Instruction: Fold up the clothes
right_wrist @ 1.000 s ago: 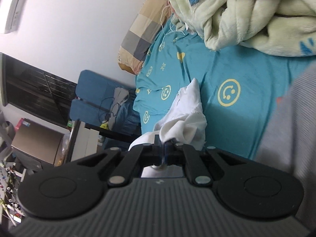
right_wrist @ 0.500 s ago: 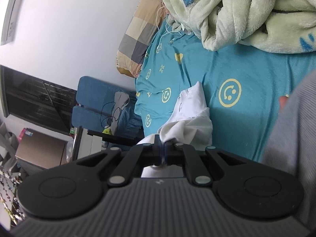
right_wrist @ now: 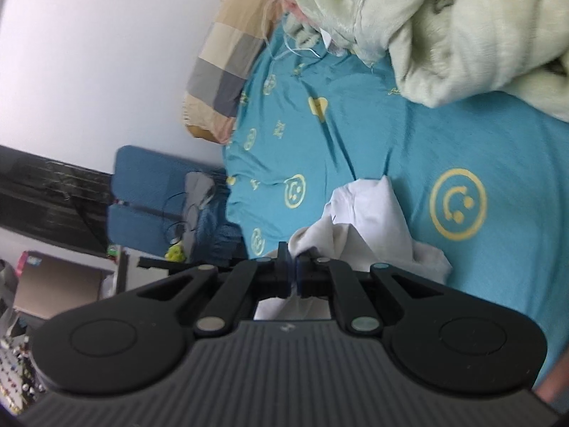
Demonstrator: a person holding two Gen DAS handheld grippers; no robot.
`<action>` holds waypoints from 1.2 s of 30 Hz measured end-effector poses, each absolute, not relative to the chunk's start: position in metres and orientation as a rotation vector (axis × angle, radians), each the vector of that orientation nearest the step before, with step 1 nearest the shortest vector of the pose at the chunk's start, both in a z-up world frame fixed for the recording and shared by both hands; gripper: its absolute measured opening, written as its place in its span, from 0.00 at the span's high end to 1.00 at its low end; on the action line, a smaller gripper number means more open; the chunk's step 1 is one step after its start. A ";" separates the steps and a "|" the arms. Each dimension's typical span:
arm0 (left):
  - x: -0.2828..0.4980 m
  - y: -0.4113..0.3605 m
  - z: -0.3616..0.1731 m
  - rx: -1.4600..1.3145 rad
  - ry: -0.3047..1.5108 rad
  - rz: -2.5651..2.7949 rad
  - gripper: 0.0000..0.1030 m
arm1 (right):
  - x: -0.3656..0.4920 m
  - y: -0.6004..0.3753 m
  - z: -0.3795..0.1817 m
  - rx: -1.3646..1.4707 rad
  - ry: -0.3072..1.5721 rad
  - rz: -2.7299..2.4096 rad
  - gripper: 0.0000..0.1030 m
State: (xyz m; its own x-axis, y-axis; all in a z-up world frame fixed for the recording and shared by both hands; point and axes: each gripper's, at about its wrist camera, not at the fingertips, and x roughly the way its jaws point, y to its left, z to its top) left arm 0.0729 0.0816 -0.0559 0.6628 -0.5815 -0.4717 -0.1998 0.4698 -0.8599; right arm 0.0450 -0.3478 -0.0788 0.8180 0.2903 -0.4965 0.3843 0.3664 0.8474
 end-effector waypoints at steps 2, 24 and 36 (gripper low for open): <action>0.101 0.080 -0.072 -1.064 0.872 -0.257 0.89 | 0.070 -0.348 -0.090 1.218 0.676 -0.089 0.94; 0.151 0.070 -0.114 -0.709 0.783 -0.363 0.25 | 0.136 -0.331 -0.131 0.956 0.760 -0.035 0.65; 0.151 0.022 -0.122 -0.336 0.785 -0.294 0.23 | 0.164 -0.286 -0.122 0.457 0.708 0.029 0.41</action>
